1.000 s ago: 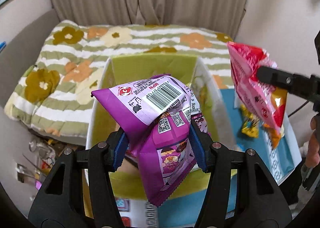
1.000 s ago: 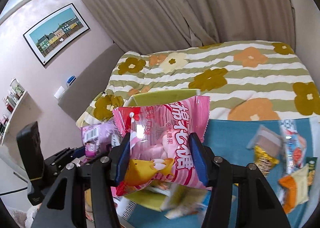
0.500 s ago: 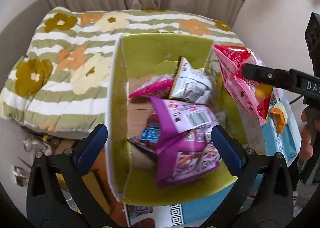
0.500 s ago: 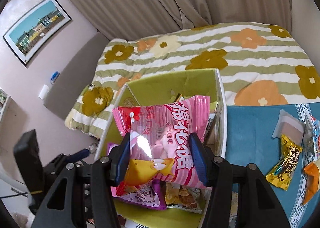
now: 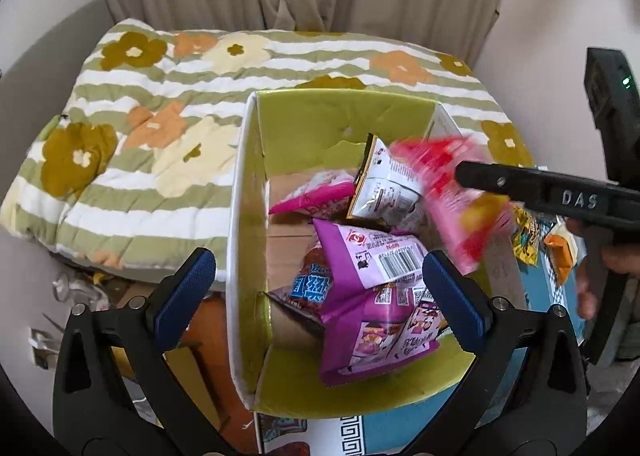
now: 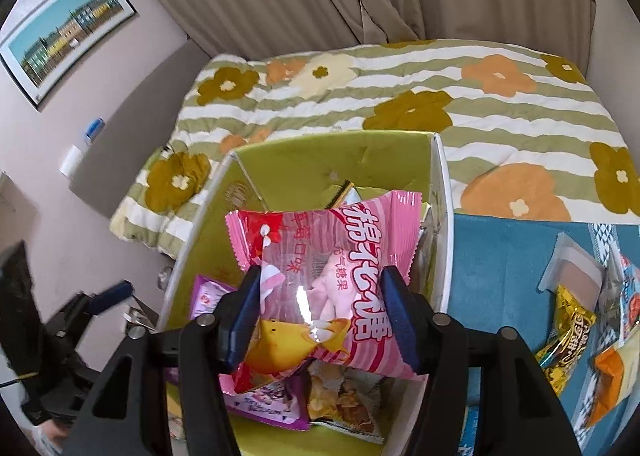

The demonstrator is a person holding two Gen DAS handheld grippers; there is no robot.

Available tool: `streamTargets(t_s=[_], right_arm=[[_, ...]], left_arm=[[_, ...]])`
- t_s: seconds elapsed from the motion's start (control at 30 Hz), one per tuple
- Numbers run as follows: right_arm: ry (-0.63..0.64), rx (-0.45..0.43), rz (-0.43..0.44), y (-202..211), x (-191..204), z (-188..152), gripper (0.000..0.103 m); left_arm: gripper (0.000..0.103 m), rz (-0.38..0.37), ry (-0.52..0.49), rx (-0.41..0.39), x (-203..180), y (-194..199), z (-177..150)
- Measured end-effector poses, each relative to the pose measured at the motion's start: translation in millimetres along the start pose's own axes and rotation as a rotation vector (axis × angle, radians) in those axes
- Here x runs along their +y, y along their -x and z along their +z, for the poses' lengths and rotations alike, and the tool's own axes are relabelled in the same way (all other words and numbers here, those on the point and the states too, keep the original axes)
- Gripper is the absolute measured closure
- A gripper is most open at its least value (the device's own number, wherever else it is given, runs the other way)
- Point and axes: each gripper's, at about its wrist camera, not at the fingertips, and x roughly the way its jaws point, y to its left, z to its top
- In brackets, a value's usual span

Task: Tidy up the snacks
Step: 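Carry the purple bag and pink candy bag over the box and release both, then move both grippers back over the remaining snack bags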

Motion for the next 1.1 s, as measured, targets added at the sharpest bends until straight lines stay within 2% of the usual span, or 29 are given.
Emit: streamTargets(t_s=[0.03, 0.1, 0.13, 0.23, 0.33, 0.63, 0.87, 1.1], right_arm=[[-0.001, 0.002, -0.002, -2.6, -0.4, 0.0, 0.039], [-0.001, -0.012, -0.002, -5.0, -1.2, -0.8, 0.006], [0.003, -0.03, -0.006, -3.9, -0.9, -2.2, 0.003], [0.038, -0.079, -0.034, -0.4, 2.2, -8.2, 0.001], [0.06, -0.078, -0.071, -3.0, 4.0, -12.3, 0.001], [0.04, -0.084, -0.102, 2.5, 7.1, -18.1, 0.001], [0.044, -0.12, -0.109, 27.9, 12.9, -24.6, 0.001], [0.044, -0.185, -0.109, 73.8, -4.0, -41.4, 0.001]], left_arm=[[0.001, -0.001, -0.002, 0.003, 0.2, -1.1, -0.2], [0.001, 0.002, -0.008, 0.012, 0.4, -4.0, -1.5], [0.001, 0.001, -0.008, 0.016, 0.0, -5.6, -2.4], [0.001, -0.013, -0.009, 0.033, 0.6, -12.5, -6.4], [0.001, -0.023, -0.02, 0.047, 0.2, -18.7, -8.2], [0.001, -0.042, -0.051, 0.05, -1.3, -21.7, -7.5], [0.001, -0.03, -0.05, 0.014, -12.8, 1.0, -6.3], [0.001, 0.004, -0.049, -0.051, -51.4, 31.9, -14.8]])
